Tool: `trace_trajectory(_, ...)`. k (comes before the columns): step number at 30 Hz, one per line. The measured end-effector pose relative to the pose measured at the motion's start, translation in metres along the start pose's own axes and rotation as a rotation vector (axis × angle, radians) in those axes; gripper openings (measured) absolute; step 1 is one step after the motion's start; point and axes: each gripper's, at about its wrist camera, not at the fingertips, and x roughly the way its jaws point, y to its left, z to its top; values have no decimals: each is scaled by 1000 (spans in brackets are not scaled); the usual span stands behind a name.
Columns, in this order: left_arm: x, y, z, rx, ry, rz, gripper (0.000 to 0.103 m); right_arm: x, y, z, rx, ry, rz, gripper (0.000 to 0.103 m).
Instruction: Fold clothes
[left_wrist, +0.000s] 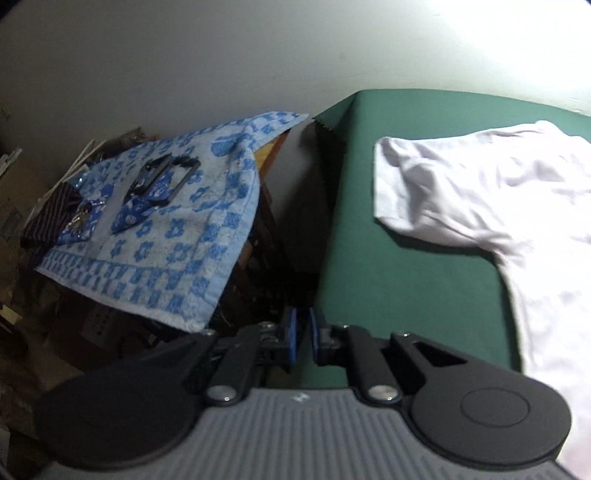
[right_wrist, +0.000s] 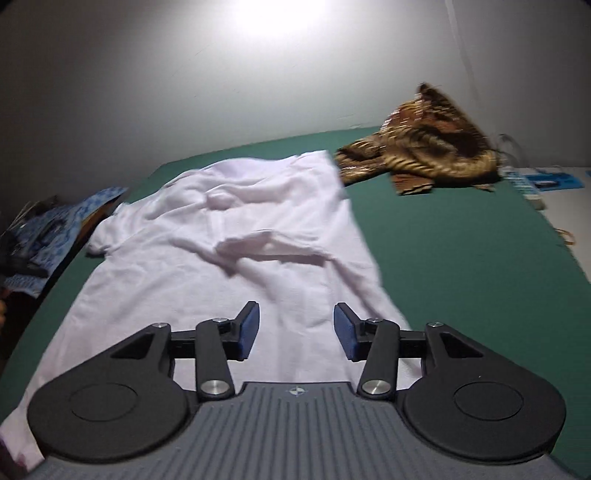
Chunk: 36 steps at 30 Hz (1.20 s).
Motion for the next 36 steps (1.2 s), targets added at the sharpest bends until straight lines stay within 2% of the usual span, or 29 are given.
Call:
trace_trajectory(2, -25, -13, -24, 20, 16, -65, 39, -10, -11, -10, 22, -16, -51, 51)
trace_trajectory(5, -53, -32, -60, 48, 73, -156, 35, -11, -20, -17, 20, 24, -45, 48)
trace_trajectory(6, -58, -36, -70, 42, 95, -165, 35, -11, -22, -19, 9, 30, -33, 47)
trace_trajectory(8, -70, -39, -84, 4, 121, -161, 34, -11, -28, -22, -16, 46, -37, 47)
trace_trajectory(9, -76, -41, -90, -5, 133, -154, 28, -11, -32, -24, -26, 59, -40, 47)
trace_trajectory(10, -81, -45, -94, 9, 139, -137, 22, -11, -36, -26, -35, 72, -44, 43)
trace_trajectory(11, -87, -49, -98, 22, 146, -119, 2, -12, -43, -27, -32, 85, -29, 38)
trace_trajectory(12, -93, -52, -102, 30, 153, -106, 0, -13, -50, -28, -23, 100, -6, 27)
trace_trajectory(15, -112, -53, -116, 24, 169, -90, 0, -21, -72, -29, 8, 108, 35, 26)
trace_trajectory(17, -125, -54, -125, 20, 180, -80, 0, -29, -88, -30, 24, 110, 59, 30)
trace_trajectory(18, -131, -54, -130, 18, 186, -75, 7, -32, -96, -32, 38, 123, 86, 37)
trace_trajectory(19, -137, -54, -135, 16, 191, -70, 13, -34, -102, -34, 45, 141, 109, 40)
trace_trajectory(21, -150, -55, -144, 11, 203, -59, 21, -42, -111, -44, 35, 179, 143, 40)
trace_trajectory(26, -156, -73, -156, 29, 219, -45, 22, -58, -117, -70, 22, 245, 242, 43)
trace_trajectory(28, -155, -85, -159, 61, 218, -23, 20, -63, -116, -76, 2, 236, 260, 41)
trace_trajectory(30, -153, -91, -162, 75, 224, -23, 3, -65, -117, -80, -1, 228, 270, 32)
trace_trajectory(31, -152, -94, -163, 85, 226, -24, 0, -64, -119, -80, 14, 242, 289, 18)
trace_trajectory(33, -154, -98, -164, 113, 224, -17, 0, -60, -121, -81, 58, 285, 336, 2)
trace_trajectory(36, -157, -96, -165, 146, 223, 19, 0, -62, -117, -83, 57, 274, 331, 2)
